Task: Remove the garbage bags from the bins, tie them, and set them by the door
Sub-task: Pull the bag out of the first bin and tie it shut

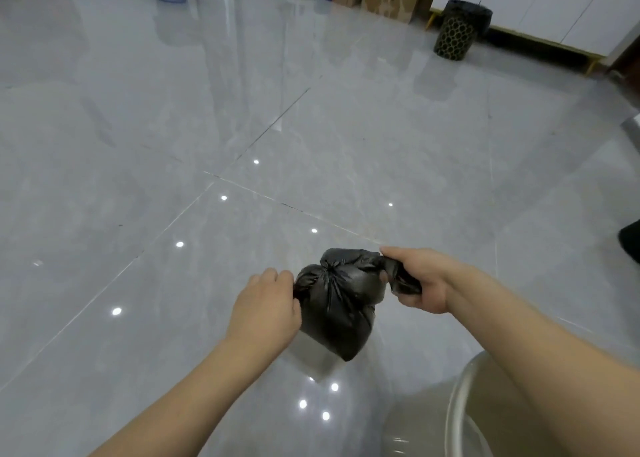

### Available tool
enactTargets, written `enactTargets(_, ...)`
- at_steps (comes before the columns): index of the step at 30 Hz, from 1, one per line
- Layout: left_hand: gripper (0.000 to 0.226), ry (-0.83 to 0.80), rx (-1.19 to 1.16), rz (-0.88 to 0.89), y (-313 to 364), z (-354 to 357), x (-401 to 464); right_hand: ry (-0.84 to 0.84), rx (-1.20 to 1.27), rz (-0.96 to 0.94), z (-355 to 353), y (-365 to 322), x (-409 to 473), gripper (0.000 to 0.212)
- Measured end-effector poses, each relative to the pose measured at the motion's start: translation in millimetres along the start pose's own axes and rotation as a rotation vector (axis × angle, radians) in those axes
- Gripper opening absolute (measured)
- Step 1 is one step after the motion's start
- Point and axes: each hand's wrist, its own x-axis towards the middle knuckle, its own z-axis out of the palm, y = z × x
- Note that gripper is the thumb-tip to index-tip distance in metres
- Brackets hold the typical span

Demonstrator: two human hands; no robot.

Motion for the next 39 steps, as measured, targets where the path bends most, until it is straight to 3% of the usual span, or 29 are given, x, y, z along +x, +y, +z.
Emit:
enactTargets(3, 0.007, 0.053, 0.021, 0.139, 5.1, 6.1, -2.4, -0.094, 0.339, -0.052, 15.3, -5.4, -1.4, 0.021)
enactTargets(7, 0.022, -0.056, 0.096, 0.189, 24.9, 3.1, -10.2, -0.090, 0.352, -0.171, 35.9, 0.3, 6.9, 0.019)
enactTargets(13, 0.014, -0.242, 0.093, 0.306, 34.4, 0.7, -15.9, 0.103, 0.144, -0.318, 55.2, 17.2, 17.0, 0.015)
enactTargets(17, 0.022, -0.180, 0.246, 0.366, 27.3, -6.1, -15.7, 0.196, -0.084, -0.405, 50.7, 18.3, 28.8, 0.019)
enactTargets(21, 0.019, -0.173, 0.058, 0.406, 21.2, -20.4, -9.8, 0.175, -0.481, -0.503, 47.5, 24.2, 30.0, 0.017)
enactTargets(24, 0.024, -0.034, 0.006, 0.457, 10.9, -27.9, 0.9, 0.144, -0.624, -0.499, 40.4, 25.6, 30.4, 0.021)
enactTargets(27, 0.039, 0.011, -0.066, 0.436, 1.7, -27.5, 19.5, 0.054, -0.614, -0.443, 32.8, 22.1, 30.5, 0.024)
enactTargets(32, 0.017, 0.017, -0.430, 0.312, 4.0, -30.5, 44.1, -0.140, -0.545, -0.398, 29.9, 21.1, 22.5, 0.008)
enactTargets(34, 0.013, -0.053, -0.559, 0.201, 6.5, -31.6, 46.6, -0.165, -0.545, -0.392, 32.9, 22.1, 19.6, 0.016)
enactTargets(37, 0.015, -0.140, -0.759, 0.012, 3.8, -26.1, 49.7, -0.166, -0.647, -0.479, 39.4, 23.2, 15.9, 0.033)
enactTargets(39, 0.016, -0.169, -0.831, -0.022, 1.8, -20.4, 48.8, -0.117, -0.831, -0.604, 42.0, 25.5, 15.3, 0.031)
